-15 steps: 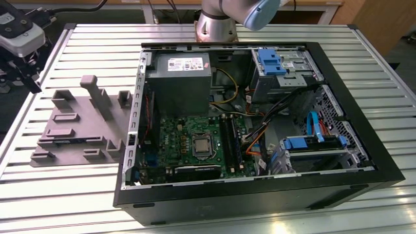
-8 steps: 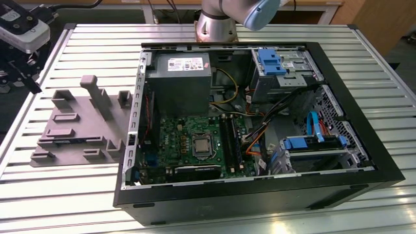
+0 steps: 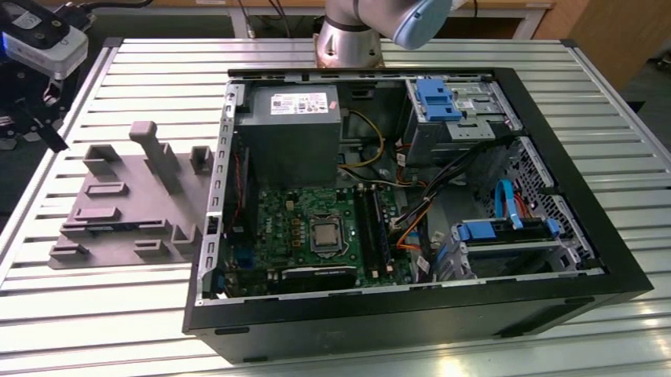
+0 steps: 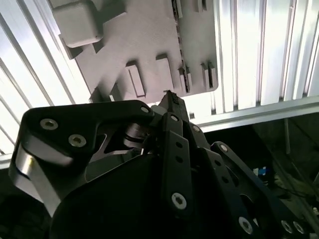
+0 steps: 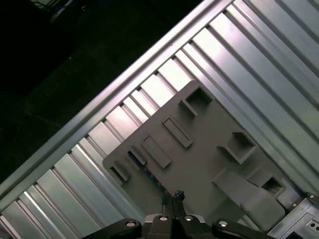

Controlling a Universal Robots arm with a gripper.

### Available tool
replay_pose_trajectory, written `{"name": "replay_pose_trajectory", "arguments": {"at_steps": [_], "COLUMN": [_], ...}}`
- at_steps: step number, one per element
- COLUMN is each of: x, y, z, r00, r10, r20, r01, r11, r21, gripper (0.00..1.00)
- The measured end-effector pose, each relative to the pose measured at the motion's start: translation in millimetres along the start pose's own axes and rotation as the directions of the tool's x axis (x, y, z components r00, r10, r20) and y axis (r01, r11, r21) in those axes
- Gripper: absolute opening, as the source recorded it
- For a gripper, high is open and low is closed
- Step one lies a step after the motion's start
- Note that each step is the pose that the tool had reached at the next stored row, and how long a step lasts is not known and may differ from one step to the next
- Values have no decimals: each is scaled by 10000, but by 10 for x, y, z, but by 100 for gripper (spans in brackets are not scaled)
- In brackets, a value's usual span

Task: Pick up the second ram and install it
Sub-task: 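Pick up the second ram and move it above second insertion slot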

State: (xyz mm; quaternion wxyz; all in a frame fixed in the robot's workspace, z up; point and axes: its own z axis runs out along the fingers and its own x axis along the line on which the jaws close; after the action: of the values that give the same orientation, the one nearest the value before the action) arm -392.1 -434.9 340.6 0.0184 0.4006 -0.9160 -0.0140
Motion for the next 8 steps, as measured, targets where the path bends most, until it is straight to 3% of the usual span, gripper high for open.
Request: {"name": "replay_pose_trajectory", "arguments": {"at_steps": [4, 8], "x": [0, 0], "y": [0, -1], "z": [6, 15], "r00": [9973, 9895], "r10": [-729, -1442], "r20": [-30, -60], "r01": [729, 1442], "r11": [9973, 9895], "r21": [15, 28], "gripper": [11, 11]}}
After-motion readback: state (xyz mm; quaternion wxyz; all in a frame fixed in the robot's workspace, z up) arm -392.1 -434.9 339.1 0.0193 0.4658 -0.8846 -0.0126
